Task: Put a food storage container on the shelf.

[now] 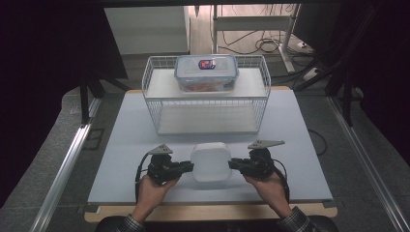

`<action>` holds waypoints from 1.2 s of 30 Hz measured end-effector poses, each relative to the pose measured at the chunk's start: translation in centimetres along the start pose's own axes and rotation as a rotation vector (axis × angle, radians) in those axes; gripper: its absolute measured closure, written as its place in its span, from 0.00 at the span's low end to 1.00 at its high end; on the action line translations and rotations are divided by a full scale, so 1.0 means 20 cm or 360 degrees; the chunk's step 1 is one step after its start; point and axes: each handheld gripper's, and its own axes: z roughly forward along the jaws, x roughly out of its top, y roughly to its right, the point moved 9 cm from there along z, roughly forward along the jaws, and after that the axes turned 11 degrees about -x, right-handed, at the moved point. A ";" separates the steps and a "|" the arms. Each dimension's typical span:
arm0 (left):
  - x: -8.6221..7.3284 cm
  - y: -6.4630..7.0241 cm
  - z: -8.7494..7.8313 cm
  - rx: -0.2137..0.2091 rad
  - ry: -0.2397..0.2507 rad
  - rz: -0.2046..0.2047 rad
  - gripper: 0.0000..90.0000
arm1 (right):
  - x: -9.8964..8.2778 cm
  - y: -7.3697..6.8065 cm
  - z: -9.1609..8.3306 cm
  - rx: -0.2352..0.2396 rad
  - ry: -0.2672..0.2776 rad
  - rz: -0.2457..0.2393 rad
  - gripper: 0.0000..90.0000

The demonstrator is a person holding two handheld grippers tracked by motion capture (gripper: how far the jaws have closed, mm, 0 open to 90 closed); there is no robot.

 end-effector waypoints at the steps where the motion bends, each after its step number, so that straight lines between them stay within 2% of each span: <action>1: 0.00 0.00 0.00 0.0000 0.0000 0.0000 0.88 | 0.00 0.00 0.00 0.0000 0.0000 0.0000 0.87; 12: 0.15 0.03 -0.08 0.0041 0.0063 0.0085 0.89 | 0.12 -0.02 -0.05 0.0036 0.0095 -0.0034 0.88; 20: 0.28 0.05 -0.14 0.0079 0.0080 0.0145 0.88 | 0.27 -0.02 -0.10 0.0021 0.0164 -0.0088 0.88; 36: 0.55 0.08 -0.23 0.0108 0.0130 0.0218 0.88 | 0.51 0.00 -0.19 0.0023 0.0274 -0.0094 0.88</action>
